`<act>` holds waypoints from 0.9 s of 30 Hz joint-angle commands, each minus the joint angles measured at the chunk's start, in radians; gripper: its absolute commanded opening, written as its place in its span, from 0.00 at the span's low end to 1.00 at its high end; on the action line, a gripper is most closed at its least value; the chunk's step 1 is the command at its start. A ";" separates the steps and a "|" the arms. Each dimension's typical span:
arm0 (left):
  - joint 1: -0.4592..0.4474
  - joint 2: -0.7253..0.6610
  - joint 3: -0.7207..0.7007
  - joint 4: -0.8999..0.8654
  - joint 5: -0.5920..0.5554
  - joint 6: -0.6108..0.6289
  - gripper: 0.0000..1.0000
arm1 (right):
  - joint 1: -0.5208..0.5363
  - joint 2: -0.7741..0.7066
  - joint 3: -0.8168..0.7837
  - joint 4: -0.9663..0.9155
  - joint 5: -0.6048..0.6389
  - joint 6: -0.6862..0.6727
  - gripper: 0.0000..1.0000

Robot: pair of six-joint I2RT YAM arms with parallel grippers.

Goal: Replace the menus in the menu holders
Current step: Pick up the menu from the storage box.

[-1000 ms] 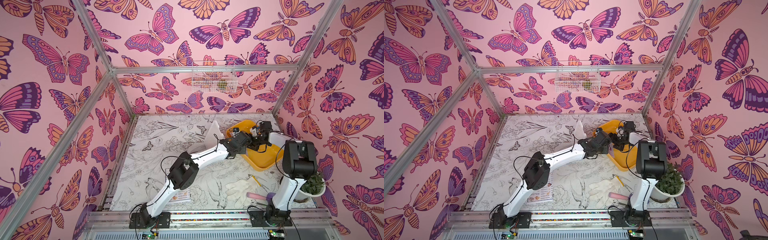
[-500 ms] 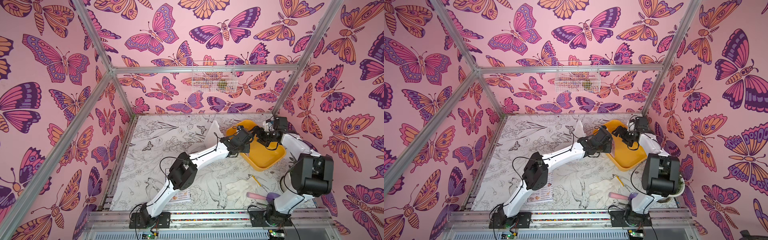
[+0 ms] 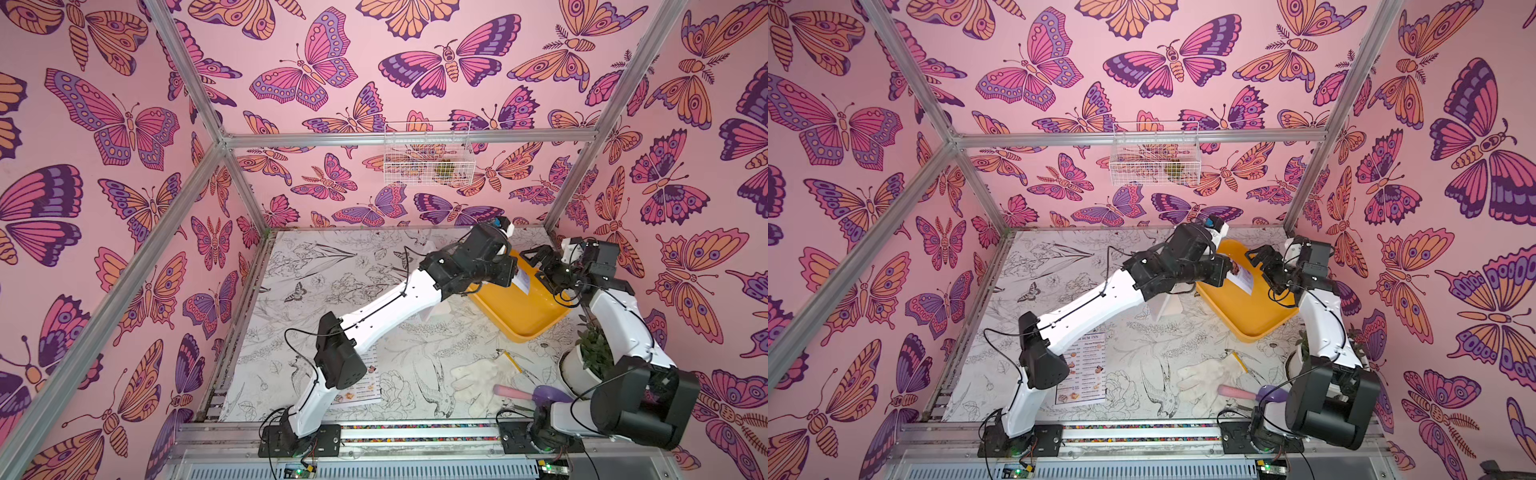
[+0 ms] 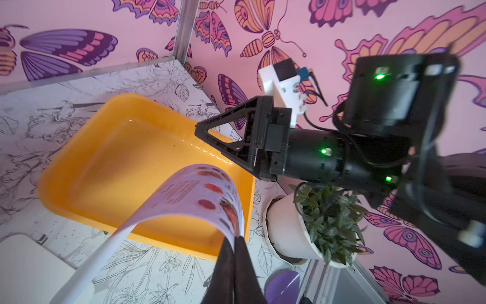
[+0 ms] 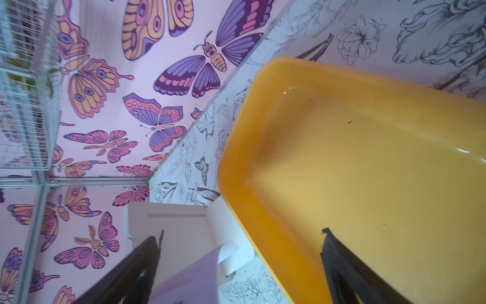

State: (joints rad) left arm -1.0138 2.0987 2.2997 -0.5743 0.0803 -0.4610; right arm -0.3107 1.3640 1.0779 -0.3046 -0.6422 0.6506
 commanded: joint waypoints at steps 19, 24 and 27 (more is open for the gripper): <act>0.181 -0.101 -0.087 -0.079 0.267 0.024 0.00 | 0.126 -0.103 -0.251 0.610 -0.210 0.735 0.93; 0.184 -0.083 -0.083 -0.060 0.308 0.003 0.00 | 0.148 -0.090 -0.264 0.717 -0.235 0.826 0.93; 0.187 -0.076 -0.080 -0.048 0.325 -0.013 0.00 | 0.153 -0.071 -0.274 0.780 -0.251 0.867 0.92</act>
State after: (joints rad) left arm -0.8360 1.9999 2.2204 -0.6468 0.3618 -0.4541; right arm -0.1669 1.2732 0.8154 0.3622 -0.8581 1.4425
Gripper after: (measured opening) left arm 0.042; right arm 0.924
